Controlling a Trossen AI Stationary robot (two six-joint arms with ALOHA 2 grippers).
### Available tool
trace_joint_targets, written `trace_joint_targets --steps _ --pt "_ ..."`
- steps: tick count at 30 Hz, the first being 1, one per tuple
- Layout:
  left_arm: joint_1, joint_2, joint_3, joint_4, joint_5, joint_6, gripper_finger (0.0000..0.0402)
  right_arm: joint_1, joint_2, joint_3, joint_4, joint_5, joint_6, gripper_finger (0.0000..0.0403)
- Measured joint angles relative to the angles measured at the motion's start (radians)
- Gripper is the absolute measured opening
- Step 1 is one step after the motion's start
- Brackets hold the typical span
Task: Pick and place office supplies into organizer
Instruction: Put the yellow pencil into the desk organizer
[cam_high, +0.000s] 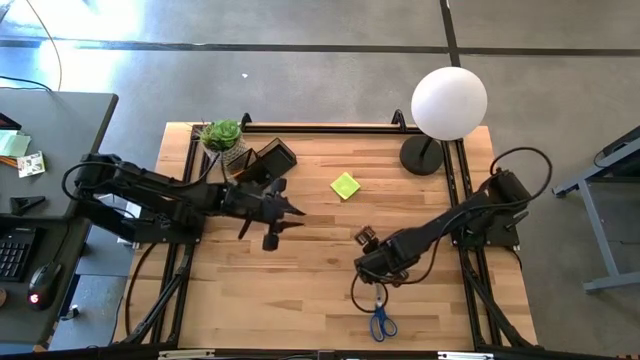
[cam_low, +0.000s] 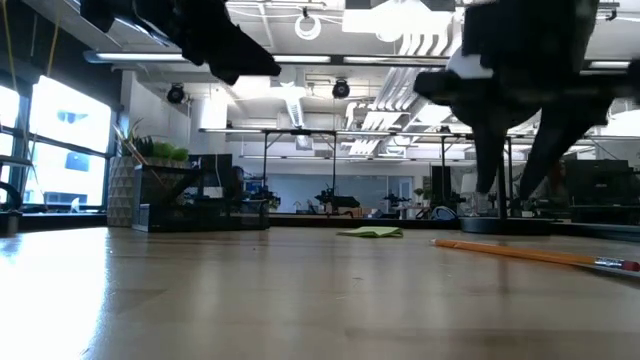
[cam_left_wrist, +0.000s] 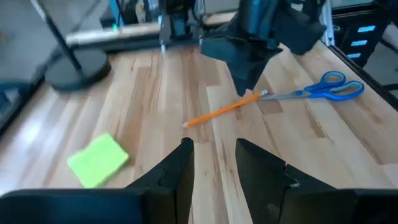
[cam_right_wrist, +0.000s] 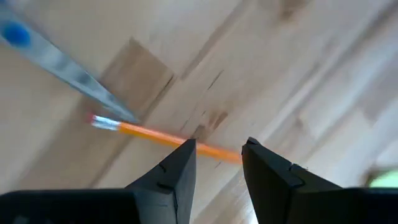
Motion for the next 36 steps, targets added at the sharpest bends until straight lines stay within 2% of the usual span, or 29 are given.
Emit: trace_joint_targets --steps 3,5,8,12,14,17,19,25,30,36 --pt "-0.044 0.02 -0.002 0.026 -0.055 0.052 0.0106 0.009 -0.032 0.032 -0.08 -0.038 0.199 0.0122" --pt "-0.077 0.049 0.003 0.11 -0.078 0.084 0.0106 0.016 -0.06 0.039 -0.095 -0.077 0.364 0.0122" --pt "-0.11 0.087 0.013 0.138 -0.113 0.117 0.0106 0.027 -0.085 0.039 -0.089 -0.125 0.627 0.0122" --pt "-0.122 0.149 0.095 0.116 -0.133 0.129 0.0106 0.053 -0.081 0.03 -0.055 -0.035 1.009 0.0122" --pt "-0.122 0.187 0.15 0.083 -0.114 0.13 0.0106 0.067 -0.071 0.012 -0.069 -0.028 1.151 0.0122" --pt "-0.124 0.239 0.213 -0.001 -0.077 0.147 0.0106 0.102 -0.065 -0.01 -0.078 -0.046 1.274 0.0122" --pt "-0.125 0.281 0.237 -0.008 -0.054 0.177 0.0106 0.145 -0.065 -0.016 -0.077 -0.016 1.369 0.0122" --pt "-0.122 0.419 0.294 0.031 0.068 0.311 0.0106 0.331 -0.071 -0.018 -0.082 0.215 1.665 0.0122" --pt "-0.121 0.536 0.421 0.044 0.161 0.407 0.0106 0.435 -0.071 -0.024 -0.081 0.368 1.824 0.0122" --pt "-0.116 0.662 0.612 -0.157 0.189 0.485 0.0106 0.466 -0.06 -0.023 -0.051 0.438 1.912 0.0122"
